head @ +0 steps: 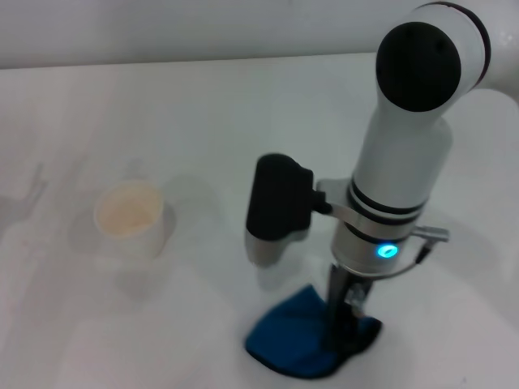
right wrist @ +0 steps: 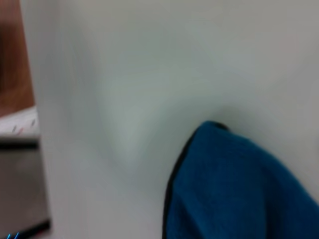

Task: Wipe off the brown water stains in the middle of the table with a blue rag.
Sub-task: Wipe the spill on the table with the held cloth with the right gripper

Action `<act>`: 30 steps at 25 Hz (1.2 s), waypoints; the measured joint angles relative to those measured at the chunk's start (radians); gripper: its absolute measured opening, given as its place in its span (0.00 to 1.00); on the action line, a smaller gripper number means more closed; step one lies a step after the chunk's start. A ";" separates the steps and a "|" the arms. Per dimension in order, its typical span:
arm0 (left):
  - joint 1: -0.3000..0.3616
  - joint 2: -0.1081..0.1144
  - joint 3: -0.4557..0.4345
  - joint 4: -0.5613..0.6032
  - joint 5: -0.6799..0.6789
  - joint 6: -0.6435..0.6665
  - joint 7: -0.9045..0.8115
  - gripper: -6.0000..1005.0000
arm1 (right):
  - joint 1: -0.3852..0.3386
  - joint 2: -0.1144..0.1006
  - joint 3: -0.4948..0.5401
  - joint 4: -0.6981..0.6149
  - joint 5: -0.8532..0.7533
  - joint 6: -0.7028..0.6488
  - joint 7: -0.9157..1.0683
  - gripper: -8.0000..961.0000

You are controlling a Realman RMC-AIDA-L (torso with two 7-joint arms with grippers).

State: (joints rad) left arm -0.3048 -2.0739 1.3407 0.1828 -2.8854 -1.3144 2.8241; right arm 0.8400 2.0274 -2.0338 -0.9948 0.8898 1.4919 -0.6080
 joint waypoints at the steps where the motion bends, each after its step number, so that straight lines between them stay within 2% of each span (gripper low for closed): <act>1: 0.000 0.000 0.000 0.000 0.000 -0.002 0.000 0.88 | 0.002 0.000 0.000 0.000 0.000 -0.025 0.008 0.15; 6: 0.002 0.000 0.002 -0.001 0.000 -0.007 0.000 0.88 | 0.014 0.001 0.008 0.017 -0.007 -0.122 0.051 0.15; 13: 0.016 -0.002 0.001 0.004 0.001 -0.011 0.000 0.88 | 0.056 -0.003 0.049 0.108 -0.066 -0.226 0.125 0.15; 20: 0.016 -0.003 0.002 0.002 0.002 -0.012 0.000 0.88 | 0.060 -0.006 0.201 0.189 -0.189 -0.261 0.150 0.15; 24: 0.016 -0.004 0.002 -0.001 0.002 -0.017 0.000 0.88 | 0.052 -0.008 0.306 0.219 -0.322 -0.262 0.162 0.15; 30: 0.017 -0.005 0.001 -0.002 0.002 -0.023 0.000 0.88 | 0.015 -0.012 0.408 0.197 -0.400 -0.243 0.159 0.15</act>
State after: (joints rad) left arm -0.2874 -2.0785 1.3421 0.1809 -2.8838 -1.3375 2.8236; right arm 0.8550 2.0150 -1.6253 -0.7983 0.4897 1.2491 -0.4486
